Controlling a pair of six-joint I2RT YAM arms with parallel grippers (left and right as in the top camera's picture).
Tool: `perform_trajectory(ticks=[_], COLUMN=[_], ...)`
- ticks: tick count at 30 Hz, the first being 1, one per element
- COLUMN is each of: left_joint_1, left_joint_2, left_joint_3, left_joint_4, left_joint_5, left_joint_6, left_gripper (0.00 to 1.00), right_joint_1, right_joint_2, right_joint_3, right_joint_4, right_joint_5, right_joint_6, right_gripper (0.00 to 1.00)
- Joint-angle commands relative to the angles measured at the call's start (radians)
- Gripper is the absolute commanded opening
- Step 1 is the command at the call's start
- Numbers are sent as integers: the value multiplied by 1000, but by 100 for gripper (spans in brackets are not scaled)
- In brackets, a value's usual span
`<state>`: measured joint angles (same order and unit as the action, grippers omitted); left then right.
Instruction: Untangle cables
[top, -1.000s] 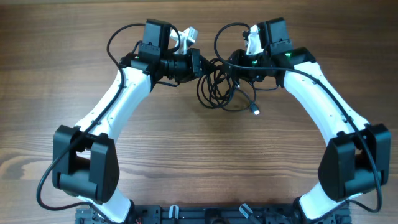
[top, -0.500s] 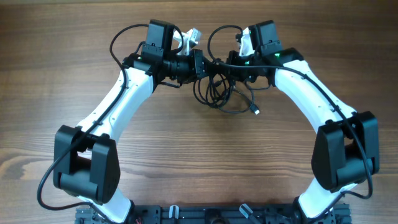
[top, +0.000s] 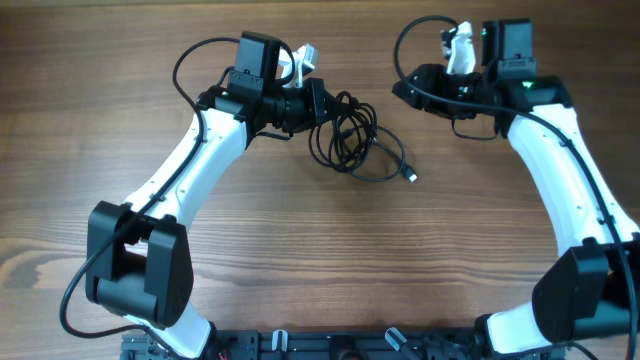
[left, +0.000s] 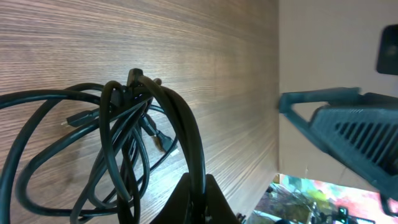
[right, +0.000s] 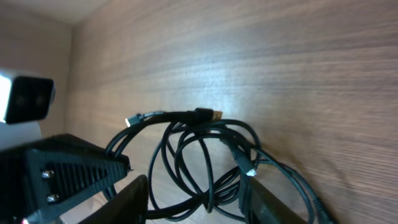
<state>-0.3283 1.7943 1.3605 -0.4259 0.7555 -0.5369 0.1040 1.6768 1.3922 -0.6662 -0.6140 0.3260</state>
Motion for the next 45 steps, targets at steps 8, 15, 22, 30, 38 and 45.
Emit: perform_trajectory(ticks=[8,15,22,30,38,45], left_joint_1=[6,8,19,19,19,36], left_joint_2=[-18,-18,-18,-18,-18,-18], left_joint_3=[3,3,3,3,3,3], left_joint_4=[5,8,7,8,12,120], left_joint_5=[362,378,378,378,377,377], left_joint_6=[0,-55,-56,-77,-79,-164], left_gripper=[4,4,4,4,4,4], right_joint_1=[16,16,16,18,16,13], right_joint_2=[143,179,185,241,243,124], right_joint_3=[6,6,6,6,10,12], right_joint_4=[-27,-90,-155,-155,-153,-159], right_joint_5=[66,-72,-221,-276,-306,-370], right_joint_6=[-698,-917,-1014,-1004,-843,-802], right_gripper=[57,53,53,46,9,4])
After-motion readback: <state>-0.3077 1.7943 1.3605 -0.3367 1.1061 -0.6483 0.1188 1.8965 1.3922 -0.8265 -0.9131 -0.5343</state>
